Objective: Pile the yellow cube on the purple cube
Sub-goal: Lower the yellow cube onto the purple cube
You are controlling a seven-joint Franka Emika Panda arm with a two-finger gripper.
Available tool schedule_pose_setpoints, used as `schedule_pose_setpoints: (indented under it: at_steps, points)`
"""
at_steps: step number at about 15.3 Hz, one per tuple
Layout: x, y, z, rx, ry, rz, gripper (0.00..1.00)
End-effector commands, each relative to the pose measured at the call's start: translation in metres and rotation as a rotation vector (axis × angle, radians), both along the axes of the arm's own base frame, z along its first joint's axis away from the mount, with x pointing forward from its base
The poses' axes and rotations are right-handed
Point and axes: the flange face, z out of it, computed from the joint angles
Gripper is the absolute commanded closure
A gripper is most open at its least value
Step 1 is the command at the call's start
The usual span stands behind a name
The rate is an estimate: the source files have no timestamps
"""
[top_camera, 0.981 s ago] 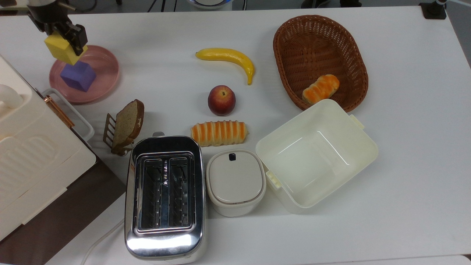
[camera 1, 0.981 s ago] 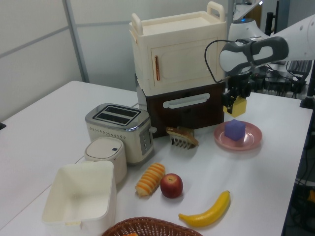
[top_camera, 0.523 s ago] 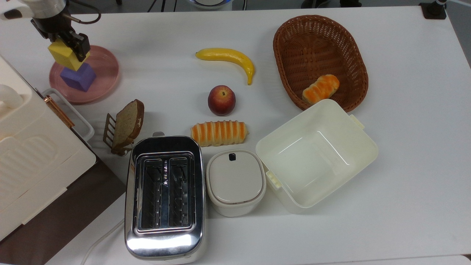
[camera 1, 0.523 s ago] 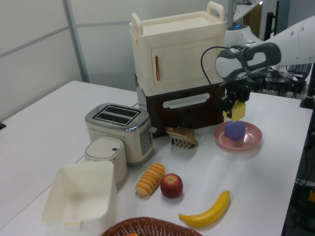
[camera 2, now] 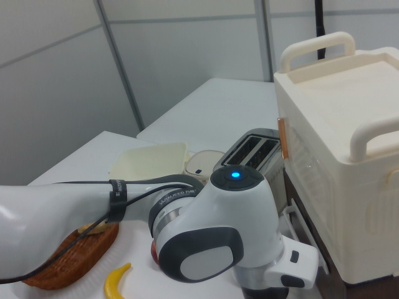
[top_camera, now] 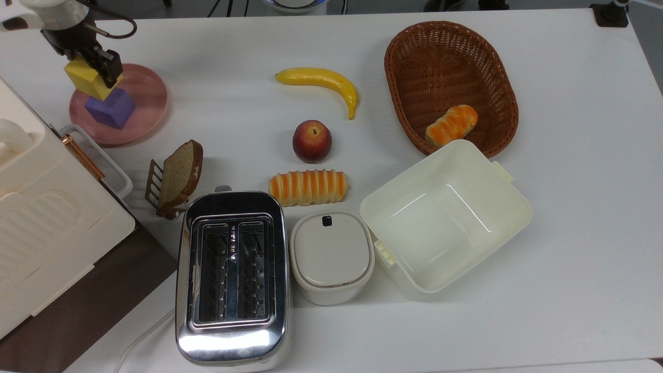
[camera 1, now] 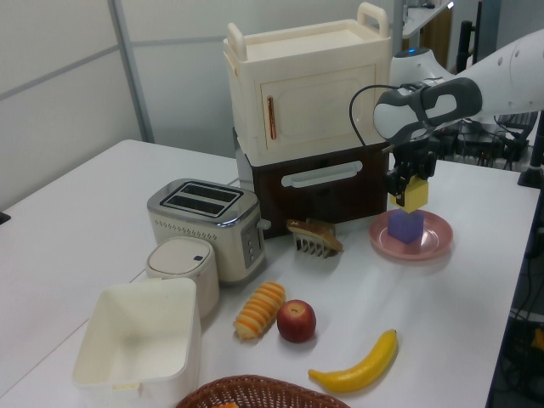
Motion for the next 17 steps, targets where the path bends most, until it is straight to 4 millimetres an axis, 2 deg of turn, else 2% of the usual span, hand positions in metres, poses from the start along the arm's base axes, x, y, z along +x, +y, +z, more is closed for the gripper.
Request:
schedule_pose_setpoints:
  at_steps: [1, 6, 8, 9, 11, 12, 17]
  points:
    - [0.004, 0.0008, 0.001, 0.006, -0.026, -0.009, 0.85]
    - [0.006, 0.0022, -0.0022, 0.005, -0.019, -0.006, 0.83]
    - [0.0056, 0.0023, -0.0031, 0.006, -0.018, -0.006, 0.57]
    - [0.0058, 0.0023, -0.0025, 0.006, -0.018, -0.007, 0.52]
    - [0.0058, 0.0022, -0.0025, 0.005, -0.018, -0.008, 0.27]
    - [0.0058, 0.0022, -0.0025, 0.005, -0.018, -0.008, 0.21]
    - [0.0053, 0.0014, -0.0025, 0.005, -0.018, -0.01, 0.17]
